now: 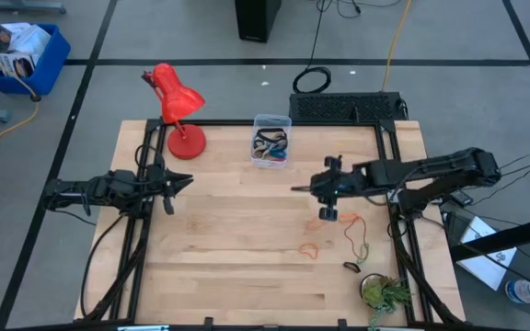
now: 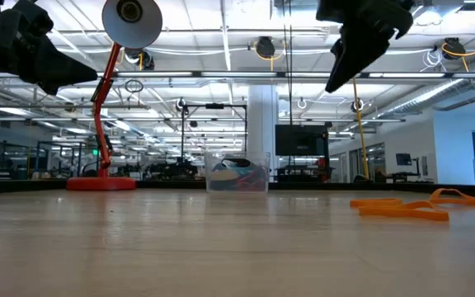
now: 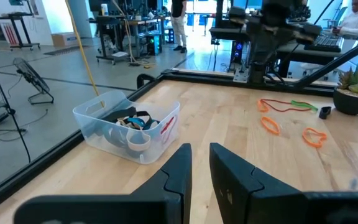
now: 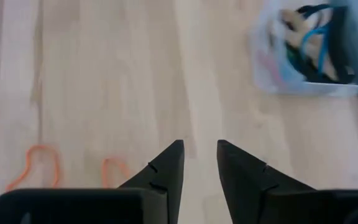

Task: Pick and place rubber bands into bin
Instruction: Put the orange rubber band into the transparent bin

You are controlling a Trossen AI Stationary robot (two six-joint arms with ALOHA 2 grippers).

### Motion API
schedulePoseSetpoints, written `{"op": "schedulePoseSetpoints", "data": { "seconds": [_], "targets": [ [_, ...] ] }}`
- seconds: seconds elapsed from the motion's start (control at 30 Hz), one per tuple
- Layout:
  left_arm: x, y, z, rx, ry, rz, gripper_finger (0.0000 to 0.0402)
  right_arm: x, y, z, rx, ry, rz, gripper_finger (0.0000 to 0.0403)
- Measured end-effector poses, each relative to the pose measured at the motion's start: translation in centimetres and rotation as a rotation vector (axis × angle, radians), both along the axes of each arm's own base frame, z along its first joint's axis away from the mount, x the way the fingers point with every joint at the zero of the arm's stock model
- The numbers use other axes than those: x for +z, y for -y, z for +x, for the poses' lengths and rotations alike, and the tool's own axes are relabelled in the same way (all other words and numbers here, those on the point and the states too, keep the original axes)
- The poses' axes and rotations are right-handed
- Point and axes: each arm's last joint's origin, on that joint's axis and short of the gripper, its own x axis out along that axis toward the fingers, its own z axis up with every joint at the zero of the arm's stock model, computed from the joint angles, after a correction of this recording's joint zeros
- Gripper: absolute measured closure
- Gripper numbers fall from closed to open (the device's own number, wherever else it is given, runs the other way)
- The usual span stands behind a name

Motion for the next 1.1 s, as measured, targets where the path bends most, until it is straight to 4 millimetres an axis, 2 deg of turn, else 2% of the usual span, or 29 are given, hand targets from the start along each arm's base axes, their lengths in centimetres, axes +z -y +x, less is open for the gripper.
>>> {"op": "schedulePoseSetpoints", "data": {
  "seconds": [0.13, 0.37, 0.53, 0.87, 1.1],
  "targets": [
    [0.0, 0.0, 0.0, 0.000, 0.000, 0.000, 0.0339, -2.0, -0.7, 0.6, 0.027, -0.076, -0.007, 0.0317],
    [0.0, 0.0, 0.0, 0.000, 0.001, -0.003, 0.0339, -7.9, -1.5, 1.1, 0.113, -0.181, 0.128, 0.0325],
    [0.0, 0.0, 0.0, 0.000, 0.001, -0.004, 0.0339, -11.1, -1.6, 0.9, 0.132, -0.209, 0.162, 0.0332],
    [0.0, 0.0, 0.0, 0.000, 0.001, -0.004, 0.0339, -13.9, -1.4, -0.8, 0.144, -0.233, 0.174, 0.0346],
    [0.0, 0.0, 0.0, 0.000, 0.001, -0.004, 0.0339, -14.9, -1.3, -1.6, 0.115, -0.227, 0.195, 0.0362]
  ]
}}
